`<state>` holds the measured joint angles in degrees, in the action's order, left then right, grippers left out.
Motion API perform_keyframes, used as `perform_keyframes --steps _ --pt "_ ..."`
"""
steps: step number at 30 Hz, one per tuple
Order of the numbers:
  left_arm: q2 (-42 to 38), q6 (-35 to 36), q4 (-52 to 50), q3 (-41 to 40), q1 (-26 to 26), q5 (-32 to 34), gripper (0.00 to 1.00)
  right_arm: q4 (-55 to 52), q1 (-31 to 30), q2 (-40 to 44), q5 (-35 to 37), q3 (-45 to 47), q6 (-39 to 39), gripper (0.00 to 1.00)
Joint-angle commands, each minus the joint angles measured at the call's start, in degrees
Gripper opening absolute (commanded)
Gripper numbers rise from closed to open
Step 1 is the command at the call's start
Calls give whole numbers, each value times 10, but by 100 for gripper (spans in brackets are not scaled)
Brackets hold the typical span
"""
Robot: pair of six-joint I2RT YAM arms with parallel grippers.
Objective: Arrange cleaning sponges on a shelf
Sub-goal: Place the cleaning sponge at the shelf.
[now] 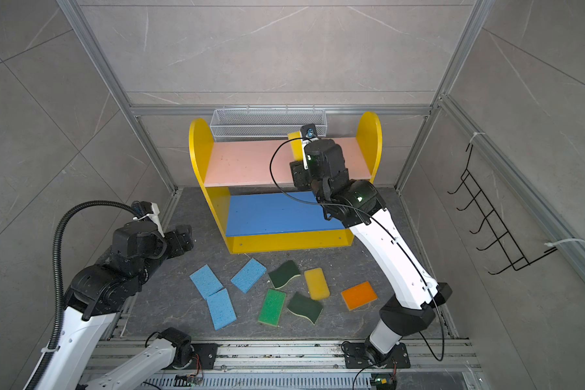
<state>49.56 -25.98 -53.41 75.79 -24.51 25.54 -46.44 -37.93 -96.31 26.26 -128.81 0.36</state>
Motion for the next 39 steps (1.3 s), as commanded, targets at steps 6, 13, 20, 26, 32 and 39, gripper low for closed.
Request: perform_keyframes --steps 6,13,20,26,32,39 --pt "47 33 34 20 -3 23 85 -65 84 -103 -88 -145 19 69" --pt "63 45 55 11 -3 32 87 -102 108 -115 -81 -156 29 69" --pt "76 53 55 -1 -2 50 88 -143 139 -110 -85 -155 49 70" --pt "86 42 58 -11 1 34 89 -153 154 -113 -93 -149 49 70" --pt "92 31 68 -23 3 25 89 -174 160 -114 -92 -158 52 71" --pt "123 23 72 -31 3 18 88 -173 161 -95 -93 -129 53 74"
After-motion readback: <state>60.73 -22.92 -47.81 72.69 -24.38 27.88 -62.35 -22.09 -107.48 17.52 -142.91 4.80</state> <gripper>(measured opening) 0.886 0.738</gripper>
